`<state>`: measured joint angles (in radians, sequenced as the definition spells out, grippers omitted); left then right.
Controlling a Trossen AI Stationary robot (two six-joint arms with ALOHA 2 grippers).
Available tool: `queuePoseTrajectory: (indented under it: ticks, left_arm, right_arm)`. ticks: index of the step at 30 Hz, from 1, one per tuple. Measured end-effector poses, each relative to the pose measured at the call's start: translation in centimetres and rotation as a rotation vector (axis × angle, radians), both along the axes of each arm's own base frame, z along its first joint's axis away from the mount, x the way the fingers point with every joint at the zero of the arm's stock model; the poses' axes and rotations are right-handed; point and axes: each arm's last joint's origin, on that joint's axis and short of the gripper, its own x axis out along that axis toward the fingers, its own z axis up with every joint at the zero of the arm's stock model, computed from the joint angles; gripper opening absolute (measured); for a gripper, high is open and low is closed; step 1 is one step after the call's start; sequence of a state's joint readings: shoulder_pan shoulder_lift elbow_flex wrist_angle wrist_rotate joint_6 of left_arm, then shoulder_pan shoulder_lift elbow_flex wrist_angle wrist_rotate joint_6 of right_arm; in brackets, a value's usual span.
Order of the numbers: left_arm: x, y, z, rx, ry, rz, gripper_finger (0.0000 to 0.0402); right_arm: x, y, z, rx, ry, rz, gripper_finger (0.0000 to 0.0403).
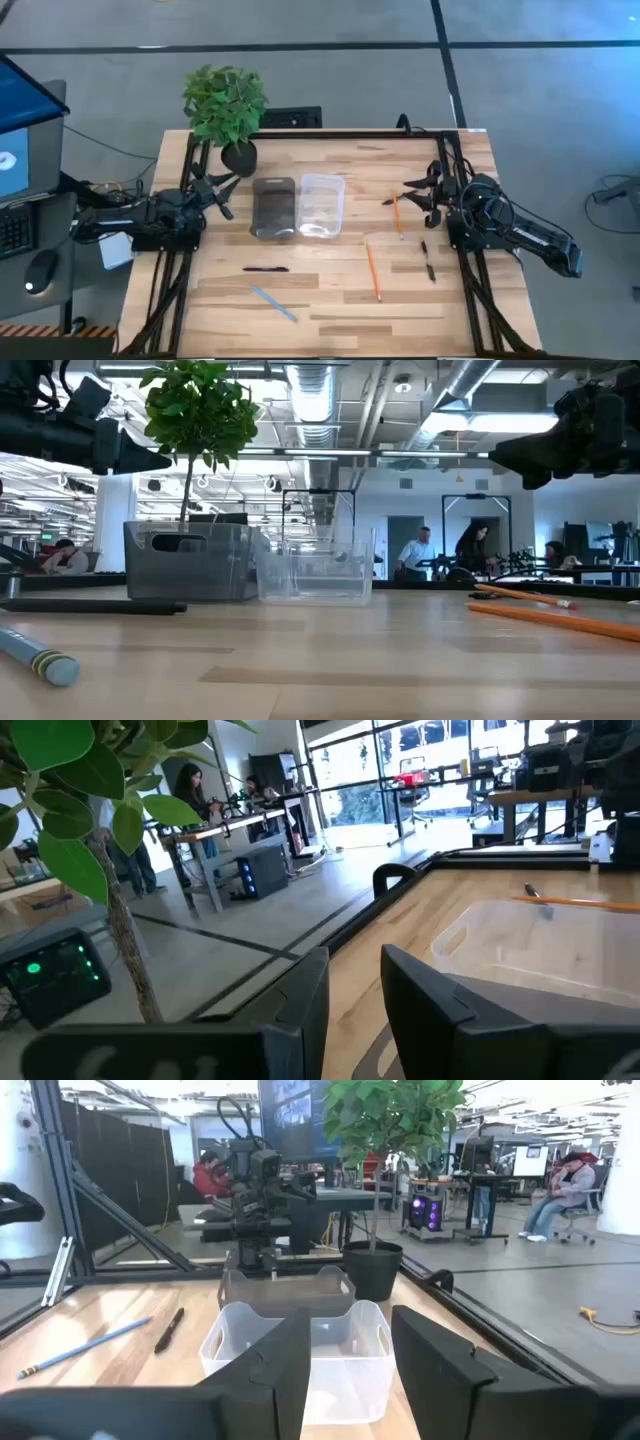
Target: Sort pens & pencils
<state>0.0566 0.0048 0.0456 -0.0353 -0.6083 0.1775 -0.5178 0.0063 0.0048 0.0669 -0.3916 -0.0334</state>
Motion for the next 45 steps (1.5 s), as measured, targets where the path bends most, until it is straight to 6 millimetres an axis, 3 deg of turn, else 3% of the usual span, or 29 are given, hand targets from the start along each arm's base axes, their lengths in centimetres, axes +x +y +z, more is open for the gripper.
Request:
queuePoseTrajectory:
  ticks: [45]
  left_arm:
    - [0.0, 0.0, 0.01, 0.049, 0.037, 0.001, 0.0086]
  right_arm:
    - [0.0, 0.0, 0.0, 0.0, 0.0, 0.001, 0.0165]
